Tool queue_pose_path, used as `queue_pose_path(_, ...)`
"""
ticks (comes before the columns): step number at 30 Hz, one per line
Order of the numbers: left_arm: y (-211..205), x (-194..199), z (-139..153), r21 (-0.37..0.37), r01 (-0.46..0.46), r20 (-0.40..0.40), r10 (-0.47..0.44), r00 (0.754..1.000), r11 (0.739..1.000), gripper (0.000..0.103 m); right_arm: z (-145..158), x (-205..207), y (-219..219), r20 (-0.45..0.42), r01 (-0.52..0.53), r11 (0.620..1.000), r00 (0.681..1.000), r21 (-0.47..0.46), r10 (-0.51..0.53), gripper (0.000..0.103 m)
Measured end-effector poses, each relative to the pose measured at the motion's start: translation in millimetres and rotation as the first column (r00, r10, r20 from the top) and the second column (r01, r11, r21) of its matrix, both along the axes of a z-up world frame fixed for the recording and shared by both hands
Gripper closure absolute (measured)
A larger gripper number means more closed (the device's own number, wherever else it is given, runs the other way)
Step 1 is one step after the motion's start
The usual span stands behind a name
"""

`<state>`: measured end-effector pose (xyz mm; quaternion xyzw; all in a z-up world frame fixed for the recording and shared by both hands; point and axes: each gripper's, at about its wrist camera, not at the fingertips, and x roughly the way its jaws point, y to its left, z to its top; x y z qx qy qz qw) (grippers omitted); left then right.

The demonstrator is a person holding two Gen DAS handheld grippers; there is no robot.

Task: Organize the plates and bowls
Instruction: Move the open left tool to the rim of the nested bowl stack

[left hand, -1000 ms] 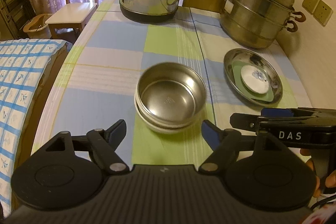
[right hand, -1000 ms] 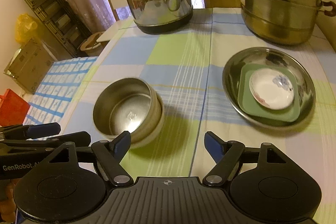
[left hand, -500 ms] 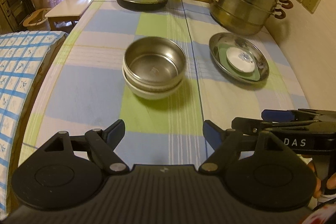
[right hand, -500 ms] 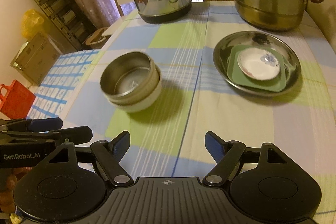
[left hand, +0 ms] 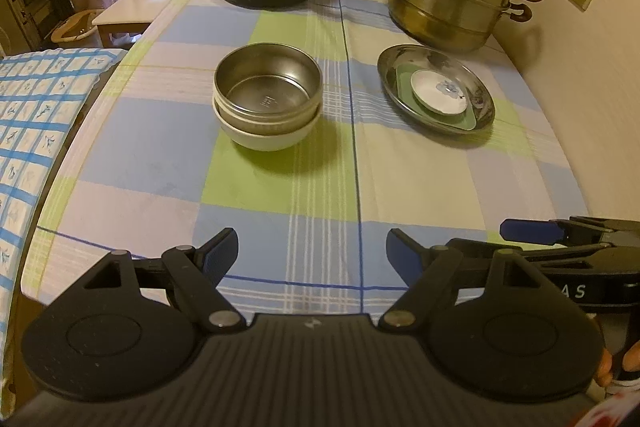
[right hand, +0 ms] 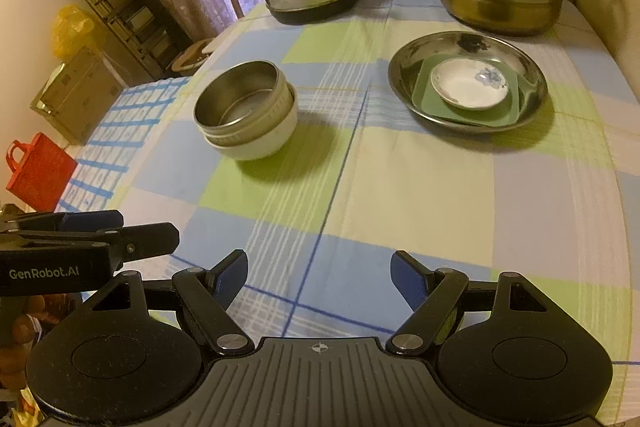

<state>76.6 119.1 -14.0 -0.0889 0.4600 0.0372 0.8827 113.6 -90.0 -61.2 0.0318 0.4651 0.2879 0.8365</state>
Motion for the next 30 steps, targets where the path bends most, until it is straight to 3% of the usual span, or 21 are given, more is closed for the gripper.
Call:
queue_pose_path(16, -41.0, -29.4, 6.1, 0.012, -0.082, 0.028, 0.081, 0.996, 0.997, 0.023, 4.1, -11.0, -39.7, 0.036, -0.056, 0.998, 0.998, 0.005, 0.056, 0.025)
queue_pose_path(23, -28.9, -23.6, 2.5, 0.013, -0.109, 0.009, 0.109, 0.994, 0.994, 0.023, 0.1, -4.1, -40.0, 0.027, -0.060, 0.998, 0.998, 0.015, 0.060, 0.025)
queue_pose_path(30, 7.1, 13.9, 7.9, 0.014, -0.109, 0.052, 0.108, 0.993, 0.994, 0.024, 6.0, 22.6, -20.2, 0.044, -0.025, 0.999, 0.999, 0.030, 0.023, 0.025)
